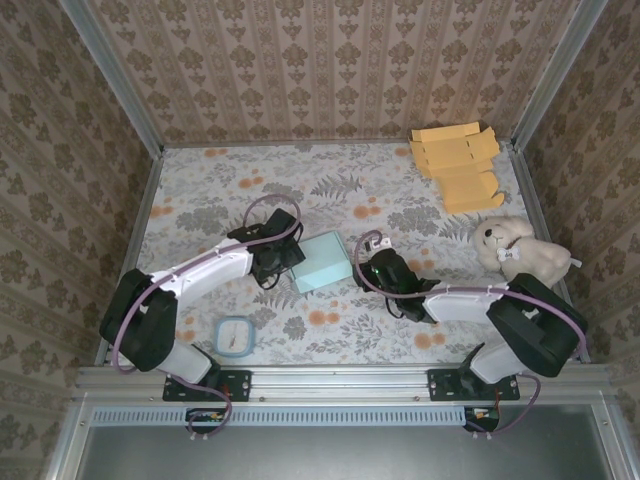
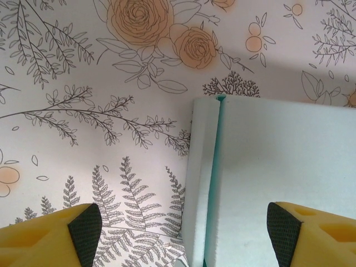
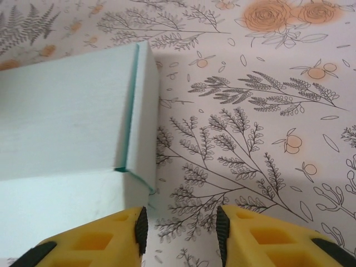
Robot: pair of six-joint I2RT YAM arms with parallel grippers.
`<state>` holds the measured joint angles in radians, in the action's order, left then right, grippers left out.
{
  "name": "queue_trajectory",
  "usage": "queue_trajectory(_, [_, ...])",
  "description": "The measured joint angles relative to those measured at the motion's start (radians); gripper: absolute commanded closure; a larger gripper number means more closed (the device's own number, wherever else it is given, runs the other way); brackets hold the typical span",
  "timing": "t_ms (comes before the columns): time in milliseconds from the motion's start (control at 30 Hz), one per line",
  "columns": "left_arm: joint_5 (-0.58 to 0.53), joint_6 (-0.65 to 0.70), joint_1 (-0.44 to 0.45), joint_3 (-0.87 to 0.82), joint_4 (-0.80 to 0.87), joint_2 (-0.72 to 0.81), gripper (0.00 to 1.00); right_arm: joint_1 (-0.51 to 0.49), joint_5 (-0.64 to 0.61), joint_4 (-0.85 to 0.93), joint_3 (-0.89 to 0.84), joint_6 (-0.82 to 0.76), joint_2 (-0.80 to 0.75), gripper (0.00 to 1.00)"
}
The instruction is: Fold the paper box
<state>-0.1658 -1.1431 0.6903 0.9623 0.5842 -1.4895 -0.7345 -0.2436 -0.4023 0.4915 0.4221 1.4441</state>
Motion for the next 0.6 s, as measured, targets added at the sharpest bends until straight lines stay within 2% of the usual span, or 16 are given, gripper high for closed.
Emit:
queue_trajectory(200, [0.001,0.015,-0.014,0.0,-0.012,-0.005,0.19,-0.013,0.013,0.076,0.004,0.004,-0.091,0.54])
queue_trajectory(600, [0.077,0.011,-0.015,0.003,-0.082,-0.116,0.18,-0.023,0.073,0.116,0.05,-0.005,0.031,0.51])
